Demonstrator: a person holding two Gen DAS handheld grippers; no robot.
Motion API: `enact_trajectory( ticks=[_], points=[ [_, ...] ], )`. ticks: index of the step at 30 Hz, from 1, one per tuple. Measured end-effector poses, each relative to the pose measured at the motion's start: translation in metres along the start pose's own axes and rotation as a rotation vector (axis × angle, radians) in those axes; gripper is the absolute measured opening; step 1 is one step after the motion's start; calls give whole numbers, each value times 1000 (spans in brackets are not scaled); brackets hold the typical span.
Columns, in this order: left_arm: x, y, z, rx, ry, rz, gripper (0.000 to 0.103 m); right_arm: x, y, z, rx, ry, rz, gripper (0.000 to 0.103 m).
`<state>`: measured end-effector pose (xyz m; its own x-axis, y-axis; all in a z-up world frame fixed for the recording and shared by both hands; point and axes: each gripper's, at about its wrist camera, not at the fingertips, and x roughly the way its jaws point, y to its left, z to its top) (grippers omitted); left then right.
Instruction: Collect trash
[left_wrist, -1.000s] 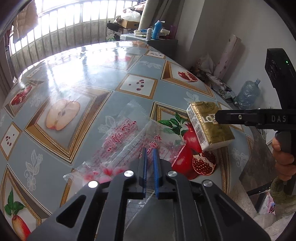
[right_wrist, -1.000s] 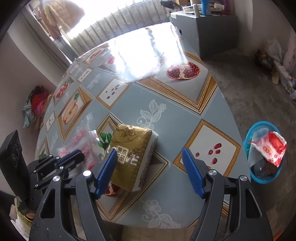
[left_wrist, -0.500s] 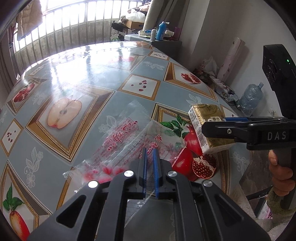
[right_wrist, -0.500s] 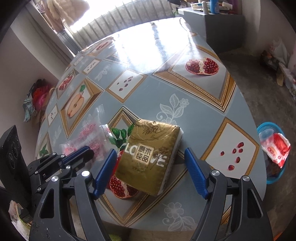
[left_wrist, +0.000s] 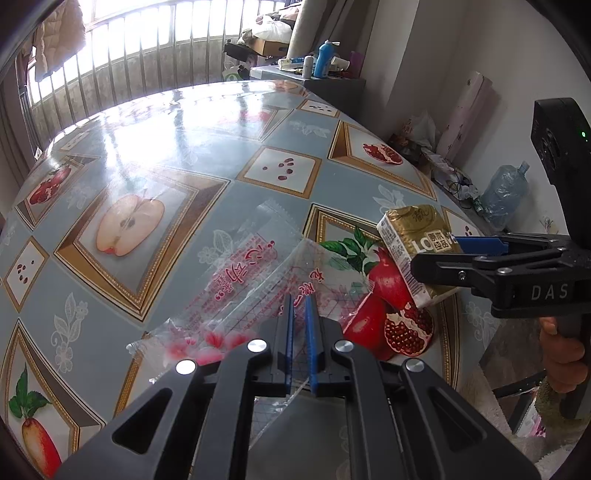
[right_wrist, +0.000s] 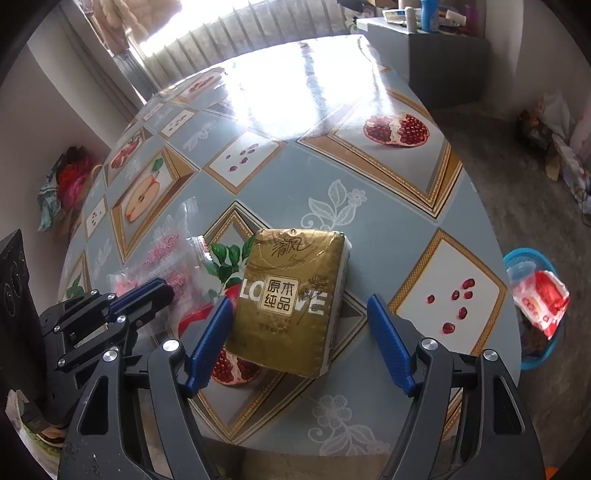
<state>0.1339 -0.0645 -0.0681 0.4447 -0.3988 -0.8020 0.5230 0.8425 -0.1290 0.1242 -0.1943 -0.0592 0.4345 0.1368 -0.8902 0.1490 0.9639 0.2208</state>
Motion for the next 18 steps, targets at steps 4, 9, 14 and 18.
enact_trajectory(
  ticks=[4, 9, 14, 18],
  points=[
    [0, 0, 0, 0, 0, 1, 6, -3, -4, -2, 5, -6, 5, 64],
    [1, -1, 0, 2, 2, 9, 6, -7, -11, -5, 27, -21, 27, 52],
    [0, -1, 0, 4, 1, 8, 6, -8, -12, -7, 34, -32, 24, 51],
    [-5, 2, 0, -12, -3, -9, 6, -10, -12, -7, 40, -41, 18, 49]
  ],
)
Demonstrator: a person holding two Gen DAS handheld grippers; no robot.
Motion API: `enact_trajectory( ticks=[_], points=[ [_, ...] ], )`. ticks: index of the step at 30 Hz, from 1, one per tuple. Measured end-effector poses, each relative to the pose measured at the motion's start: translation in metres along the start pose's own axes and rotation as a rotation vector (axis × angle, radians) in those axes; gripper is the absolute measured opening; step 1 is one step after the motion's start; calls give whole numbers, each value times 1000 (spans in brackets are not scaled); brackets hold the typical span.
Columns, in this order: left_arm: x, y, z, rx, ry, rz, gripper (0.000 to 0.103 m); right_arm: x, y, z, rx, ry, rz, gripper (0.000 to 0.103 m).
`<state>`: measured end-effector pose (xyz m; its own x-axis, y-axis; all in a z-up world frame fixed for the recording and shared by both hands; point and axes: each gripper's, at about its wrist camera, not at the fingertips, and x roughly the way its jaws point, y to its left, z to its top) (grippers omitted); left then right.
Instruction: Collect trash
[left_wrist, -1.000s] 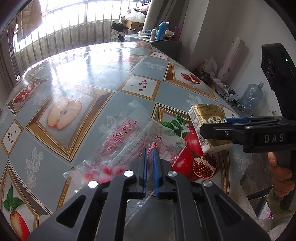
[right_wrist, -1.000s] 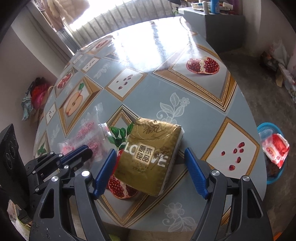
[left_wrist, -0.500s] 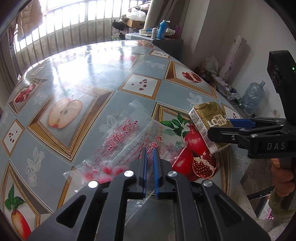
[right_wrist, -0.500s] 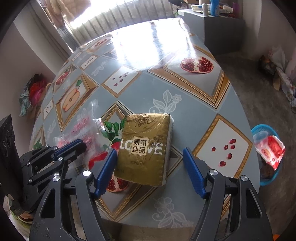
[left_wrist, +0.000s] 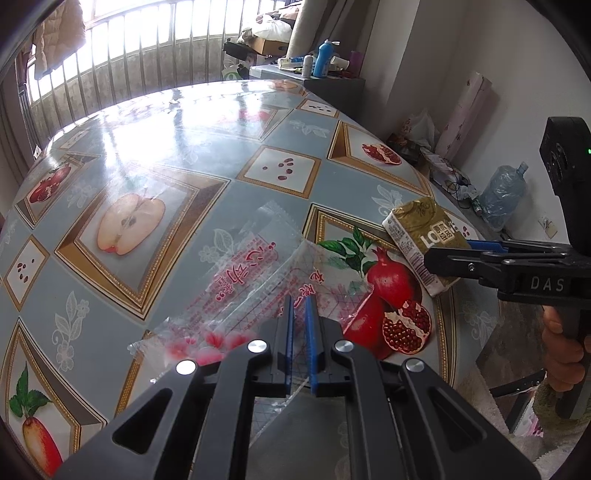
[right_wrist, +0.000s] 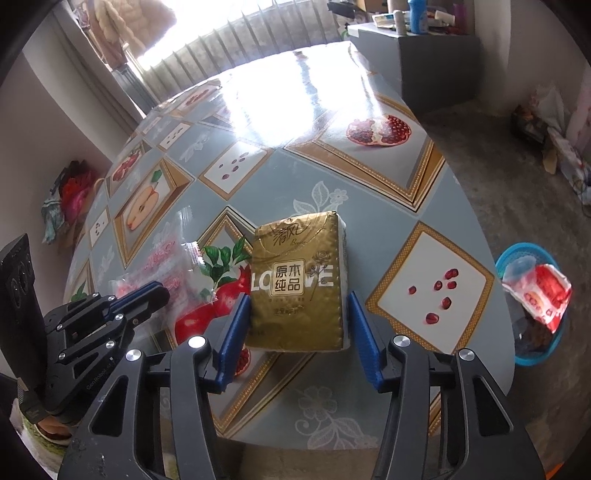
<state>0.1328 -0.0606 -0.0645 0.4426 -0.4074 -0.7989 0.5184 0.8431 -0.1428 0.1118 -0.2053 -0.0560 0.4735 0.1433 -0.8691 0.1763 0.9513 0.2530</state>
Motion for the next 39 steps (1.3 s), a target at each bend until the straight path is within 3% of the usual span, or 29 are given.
enact_trajectory(
  ticks=[6, 12, 16, 22, 31, 35, 39],
  points=[
    [-42, 24, -6, -53, -69, -15, 6, -9, 4, 1, -1, -29, 35, 47],
    [-62, 57, -33, -146, -19, 45, 6, -9, 28, 3, -61, -41, 154, 47],
    [-60, 71, -46, -237, 16, 36, 6, 11, 44, 2, -94, 4, 174, 47],
    [-43, 81, -45, -379, 57, -115, 9, 23, 52, 1, -101, 36, 180, 46],
    [-38, 100, -40, -518, 35, -231, 10, 23, 52, 0, -100, 38, 174, 46],
    [-43, 107, -40, -570, -8, -280, 23, 24, 53, 1, -99, 38, 174, 46],
    [-49, 118, -46, -637, -38, -351, 29, 24, 52, 0, -99, 38, 175, 46]
  ],
)
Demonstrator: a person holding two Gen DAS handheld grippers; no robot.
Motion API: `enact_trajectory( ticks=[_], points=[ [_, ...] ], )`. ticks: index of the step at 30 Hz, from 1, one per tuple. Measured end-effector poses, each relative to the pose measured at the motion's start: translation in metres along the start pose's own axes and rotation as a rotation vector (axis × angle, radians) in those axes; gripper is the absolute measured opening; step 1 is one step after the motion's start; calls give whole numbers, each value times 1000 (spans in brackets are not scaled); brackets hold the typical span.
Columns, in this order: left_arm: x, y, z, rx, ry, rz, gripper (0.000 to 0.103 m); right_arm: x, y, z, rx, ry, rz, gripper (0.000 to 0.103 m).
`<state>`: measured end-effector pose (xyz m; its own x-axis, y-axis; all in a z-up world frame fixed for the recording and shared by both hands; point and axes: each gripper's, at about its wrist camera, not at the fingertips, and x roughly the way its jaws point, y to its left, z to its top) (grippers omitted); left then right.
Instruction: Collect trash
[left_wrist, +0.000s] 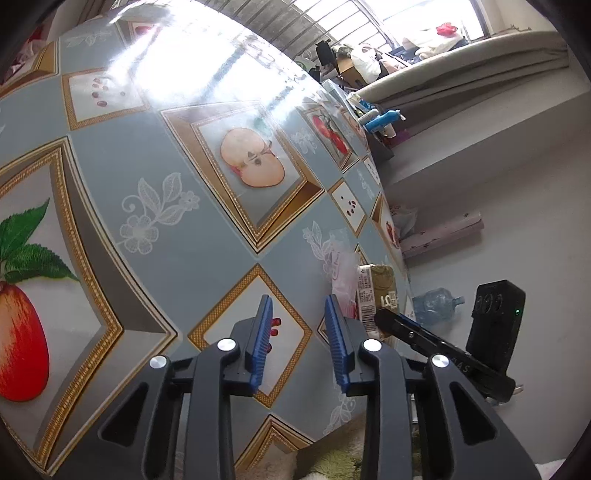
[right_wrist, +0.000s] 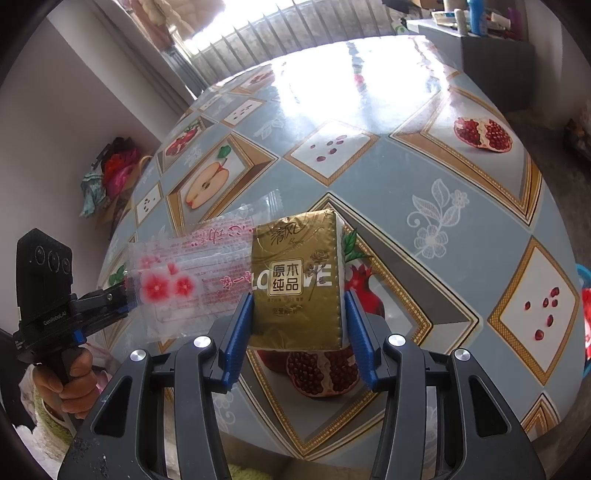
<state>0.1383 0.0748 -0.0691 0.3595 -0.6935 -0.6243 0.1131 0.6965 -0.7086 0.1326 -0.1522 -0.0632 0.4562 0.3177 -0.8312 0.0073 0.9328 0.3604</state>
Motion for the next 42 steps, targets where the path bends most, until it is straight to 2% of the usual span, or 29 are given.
enact_trajectory(
  ticks=[4, 8, 11, 16, 21, 27, 34, 36, 37, 39, 42],
  points=[
    [-5, 3, -2, -50, 3, -84, 31, 1, 0, -1, 3, 0, 1, 46],
    [-11, 0, -5, -65, -8, -164, 37, 0, -1, -1, 4, 0, 2, 46],
    [-12, -2, -6, -57, -14, -183, 44, 0, -2, -1, 6, 0, 2, 46],
    [-10, -2, -8, -47, 1, -193, 49, 0, -2, -1, 8, 1, 1, 46],
    [-7, -3, -9, -14, 0, -131, 49, 0, -2, -1, 7, 0, 0, 46],
    [2, -4, -11, 68, -9, 24, 49, 0, -2, -1, 7, 0, 1, 46],
    [12, -20, -13, 175, -28, 104, 48, 0, -2, -1, 5, -3, 1, 46],
    [13, -27, -13, 210, -44, 144, 33, -1, -4, 0, 5, -4, 3, 46],
    [12, -32, -14, 232, -57, 175, 31, -1, -4, 0, 6, -4, 4, 46],
    [13, -44, -15, 304, -84, 246, 21, -2, -5, 1, 14, -7, 12, 46],
    [14, -61, -18, 402, -103, 290, 11, -5, -10, 1, 33, -18, 23, 46]
  ],
)
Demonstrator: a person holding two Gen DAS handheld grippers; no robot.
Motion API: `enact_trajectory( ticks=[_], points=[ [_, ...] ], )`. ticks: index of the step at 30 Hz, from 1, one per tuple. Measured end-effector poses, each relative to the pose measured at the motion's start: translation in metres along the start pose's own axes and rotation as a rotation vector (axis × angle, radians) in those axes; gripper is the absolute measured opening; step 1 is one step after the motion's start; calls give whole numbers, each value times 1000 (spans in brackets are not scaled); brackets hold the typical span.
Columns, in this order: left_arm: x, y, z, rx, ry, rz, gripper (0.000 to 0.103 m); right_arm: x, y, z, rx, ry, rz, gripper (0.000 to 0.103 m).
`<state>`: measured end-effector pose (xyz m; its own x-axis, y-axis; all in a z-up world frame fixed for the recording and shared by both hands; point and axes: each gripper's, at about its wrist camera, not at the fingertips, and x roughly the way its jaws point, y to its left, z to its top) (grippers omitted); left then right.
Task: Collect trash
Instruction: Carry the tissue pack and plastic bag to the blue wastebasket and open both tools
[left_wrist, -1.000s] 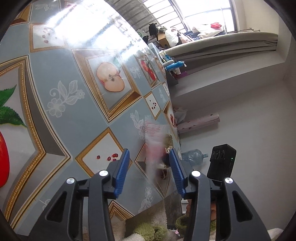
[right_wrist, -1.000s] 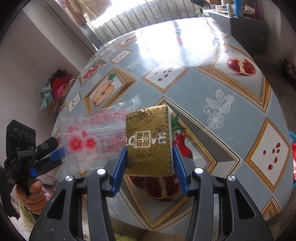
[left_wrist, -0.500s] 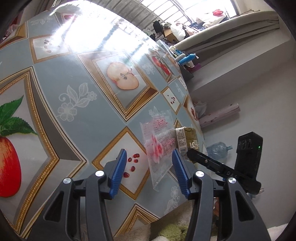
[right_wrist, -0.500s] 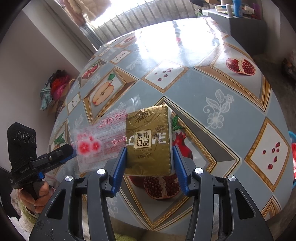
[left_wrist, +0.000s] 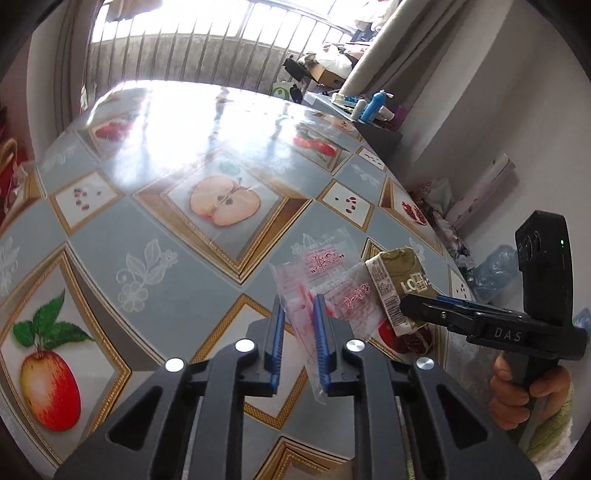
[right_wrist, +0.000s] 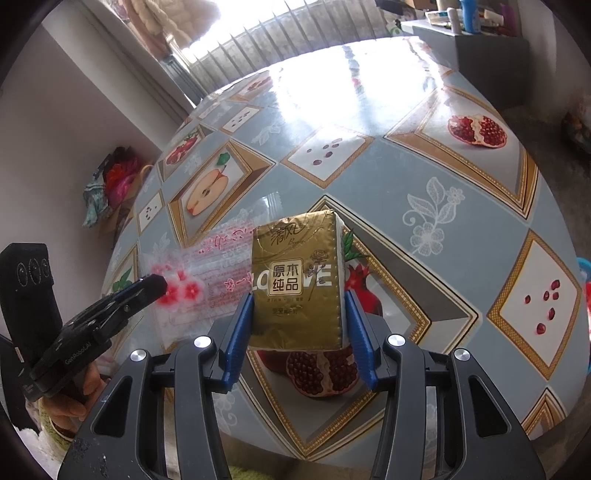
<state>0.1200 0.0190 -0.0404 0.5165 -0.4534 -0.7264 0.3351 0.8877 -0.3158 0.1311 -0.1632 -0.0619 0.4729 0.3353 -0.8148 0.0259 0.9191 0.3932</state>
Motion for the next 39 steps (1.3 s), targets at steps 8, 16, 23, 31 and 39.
enact_trajectory(
  ticks=[8, 16, 23, 31, 39],
  points=[
    [-9, -57, 20, 189, -60, 40, 4, -35, -28, -4, 77, -103, 59, 45],
    [5, -164, 56, 386, -95, -134, 4, -134, -116, -18, 271, -349, -26, 45],
    [80, -282, 68, 570, 62, -293, 4, -196, -243, -65, 591, -453, -239, 46],
    [246, -373, 52, 573, 440, -274, 4, -168, -368, -91, 813, -328, -315, 46],
    [362, -428, 31, 601, 607, -179, 37, -124, -447, -84, 902, -239, -274, 58]
  ],
)
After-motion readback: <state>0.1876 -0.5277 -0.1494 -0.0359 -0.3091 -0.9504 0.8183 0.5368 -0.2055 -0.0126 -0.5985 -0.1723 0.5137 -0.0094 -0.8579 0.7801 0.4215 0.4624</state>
